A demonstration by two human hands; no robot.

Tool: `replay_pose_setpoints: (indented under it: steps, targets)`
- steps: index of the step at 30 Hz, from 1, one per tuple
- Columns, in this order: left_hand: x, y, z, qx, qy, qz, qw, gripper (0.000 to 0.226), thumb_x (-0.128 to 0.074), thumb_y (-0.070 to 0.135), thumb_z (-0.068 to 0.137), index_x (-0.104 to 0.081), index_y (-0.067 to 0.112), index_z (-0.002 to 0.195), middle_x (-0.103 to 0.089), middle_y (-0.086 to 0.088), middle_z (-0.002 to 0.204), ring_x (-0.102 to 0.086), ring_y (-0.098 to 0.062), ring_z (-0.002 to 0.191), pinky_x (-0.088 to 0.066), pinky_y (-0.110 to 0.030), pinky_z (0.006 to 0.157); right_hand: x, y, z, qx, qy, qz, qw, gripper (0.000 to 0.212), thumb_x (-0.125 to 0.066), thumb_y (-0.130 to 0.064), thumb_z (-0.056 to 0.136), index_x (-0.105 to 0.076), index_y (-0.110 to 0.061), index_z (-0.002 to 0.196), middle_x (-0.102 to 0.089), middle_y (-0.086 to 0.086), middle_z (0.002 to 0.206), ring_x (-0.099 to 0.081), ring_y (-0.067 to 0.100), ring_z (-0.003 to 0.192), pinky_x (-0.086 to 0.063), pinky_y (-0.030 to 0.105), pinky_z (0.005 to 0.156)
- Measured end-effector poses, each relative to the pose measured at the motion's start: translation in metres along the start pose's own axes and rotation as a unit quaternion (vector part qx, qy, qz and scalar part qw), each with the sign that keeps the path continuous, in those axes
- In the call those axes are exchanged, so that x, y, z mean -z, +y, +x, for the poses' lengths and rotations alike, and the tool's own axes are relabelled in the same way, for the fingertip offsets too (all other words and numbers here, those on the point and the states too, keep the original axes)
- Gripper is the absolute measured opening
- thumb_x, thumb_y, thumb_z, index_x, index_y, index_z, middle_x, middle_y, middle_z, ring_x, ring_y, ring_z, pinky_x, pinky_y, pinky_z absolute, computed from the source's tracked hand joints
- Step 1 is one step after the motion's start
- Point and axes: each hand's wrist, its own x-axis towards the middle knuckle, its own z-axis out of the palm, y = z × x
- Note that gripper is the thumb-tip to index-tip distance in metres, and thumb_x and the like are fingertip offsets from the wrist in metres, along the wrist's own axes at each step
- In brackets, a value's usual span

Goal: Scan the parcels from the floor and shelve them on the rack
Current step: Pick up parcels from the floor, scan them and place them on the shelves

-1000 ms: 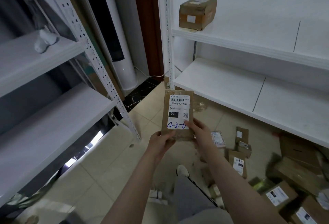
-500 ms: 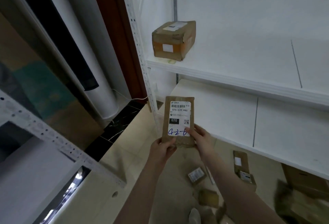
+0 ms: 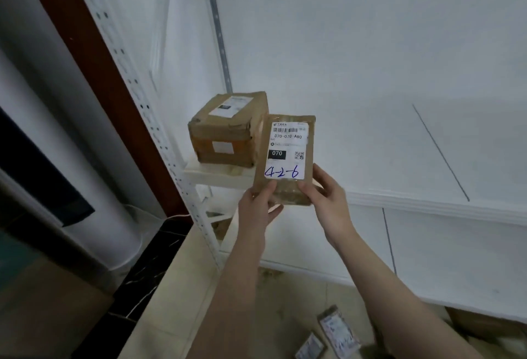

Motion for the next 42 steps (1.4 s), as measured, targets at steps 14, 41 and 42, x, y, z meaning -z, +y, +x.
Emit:
replay_pose_setpoints:
  steps: [14, 41, 42]
  targets:
    - [-0.022, 0.037, 0.127, -0.185, -0.086, 0.330, 0.922, 0.047, -0.068, 0.010, 0.091, -0.055, 0.003, 0.136, -0.055, -0.009, 0.128, -0.062, -0.017, 0.101, -0.045, -0.020, 0.087, -0.056, 0.029, 0.133, -0.058, 0.255, -0.220, 0.940, 0.034, -0.058, -0.032, 0.098, -0.074, -0.003, 0.094, -0.074, 0.014, 0.090, -0.067, 0.031, 0.089, -0.049, 0.036, 0.079]
    - [-0.017, 0.002, 0.117, -0.179, -0.225, 0.260, 0.922, 0.042, -0.059, -0.006, 0.092, -0.054, 0.012, 0.129, -0.044, -0.002, 0.133, -0.047, 0.018, 0.100, -0.047, -0.022, 0.094, -0.023, 0.027, 0.132, 0.010, 0.446, -0.163, 0.880, 0.038, -0.046, 0.001, 0.091, -0.073, -0.016, 0.112, -0.073, -0.004, 0.107, -0.070, 0.008, 0.093, -0.057, 0.040, 0.091]
    - [-0.021, -0.002, 0.110, -0.175, -0.246, 0.269, 0.915, 0.041, -0.059, -0.004, 0.092, -0.054, 0.014, 0.128, -0.045, -0.002, 0.133, -0.047, 0.015, 0.100, -0.045, -0.018, 0.090, -0.014, 0.028, 0.119, 0.022, 0.477, -0.159, 0.864, 0.041, -0.042, 0.004, 0.089, -0.073, -0.017, 0.104, -0.072, -0.006, 0.100, -0.070, 0.005, 0.087, -0.058, 0.040, 0.088]
